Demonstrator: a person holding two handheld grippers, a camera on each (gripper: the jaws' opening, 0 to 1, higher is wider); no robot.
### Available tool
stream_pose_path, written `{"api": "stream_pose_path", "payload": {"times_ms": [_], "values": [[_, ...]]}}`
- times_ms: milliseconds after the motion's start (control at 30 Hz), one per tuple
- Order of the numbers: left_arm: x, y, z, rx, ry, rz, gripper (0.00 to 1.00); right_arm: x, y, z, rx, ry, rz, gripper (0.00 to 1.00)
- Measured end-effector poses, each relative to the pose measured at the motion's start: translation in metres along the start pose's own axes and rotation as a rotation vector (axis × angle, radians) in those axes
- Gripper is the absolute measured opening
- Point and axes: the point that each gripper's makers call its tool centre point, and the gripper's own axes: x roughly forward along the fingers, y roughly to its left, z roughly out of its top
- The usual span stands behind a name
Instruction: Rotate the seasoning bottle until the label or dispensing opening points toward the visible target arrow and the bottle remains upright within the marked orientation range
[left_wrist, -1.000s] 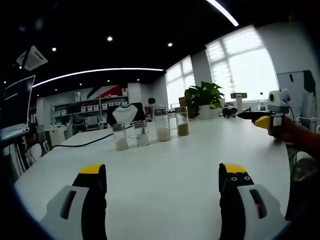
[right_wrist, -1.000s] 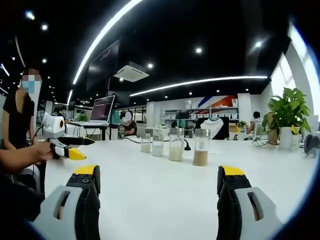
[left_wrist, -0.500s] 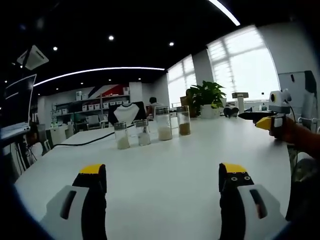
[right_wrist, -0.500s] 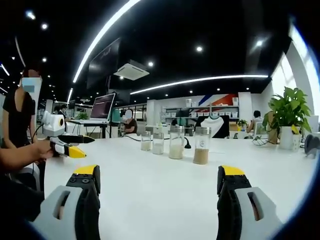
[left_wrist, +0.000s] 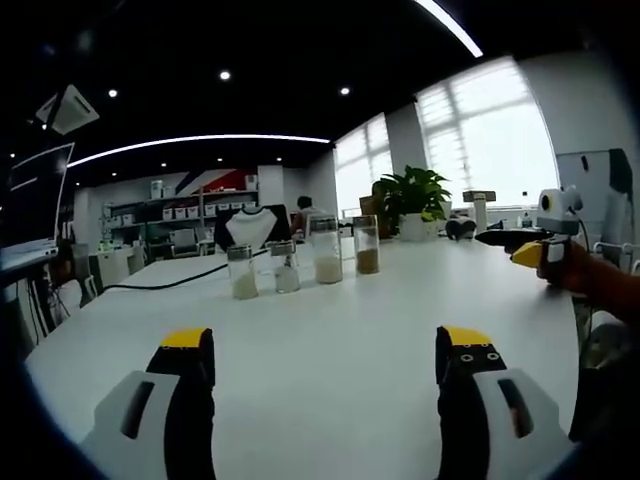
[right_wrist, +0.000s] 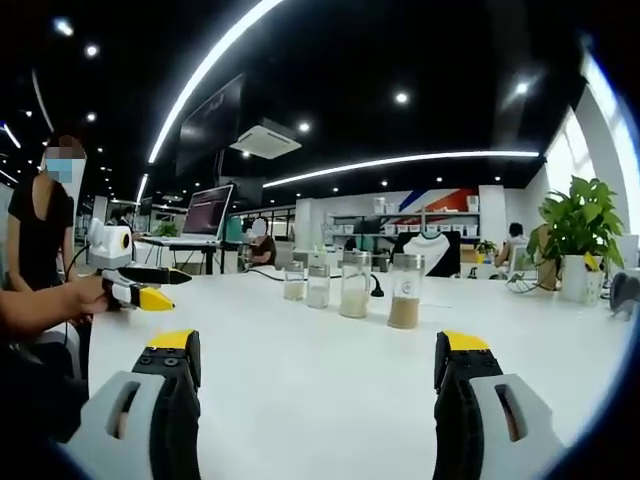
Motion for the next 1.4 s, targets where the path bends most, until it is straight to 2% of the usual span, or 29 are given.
{"api": "stream_pose_path", "payload": {"times_ms": [200, 367, 533, 733, 1067, 1133, 1200, 1300, 1400], "values": [[0.001, 0.004, 0.002, -0.006, -0.013, 0.014, 0.95, 0.000, 0.000, 0.000, -0.007, 0.002, -0.001, 0.99], [0.004, 0.008, 0.004, -0.029, -0.028, 0.001, 0.92, -0.001, 0.001, 0.000, -0.009, 0.001, 0.000, 0.99], [0.004, 0.018, 0.007, -0.121, -0.059, 0.019, 0.91, -0.001, 0.002, 0.000, -0.008, 0.000, 0.003, 0.99], [0.006, 0.017, 0.009, -0.119, -0.070, 0.015, 0.88, -0.001, 0.003, 0.000, -0.010, 0.000, 0.004, 0.99], [0.014, 0.010, 0.006, -0.092, -0.043, -0.024, 0.90, -0.001, 0.003, 0.000, -0.012, 0.003, 0.003, 0.99], [0.014, 0.011, 0.008, -0.102, -0.055, -0.028, 0.93, -0.001, 0.003, 0.000, -0.011, 0.003, 0.004, 0.99], [0.015, 0.017, 0.011, -0.115, -0.070, -0.011, 0.99, -0.001, 0.003, -0.001, -0.011, 0.003, 0.004, 0.99], [0.018, 0.019, 0.013, -0.174, -0.090, -0.033, 0.99, -0.001, 0.003, 0.000, -0.010, 0.003, 0.006, 0.99], [0.025, 0.017, 0.017, -0.161, -0.101, -0.059, 0.99, -0.001, 0.003, 0.000, -0.006, 0.002, 0.007, 0.99]]}}
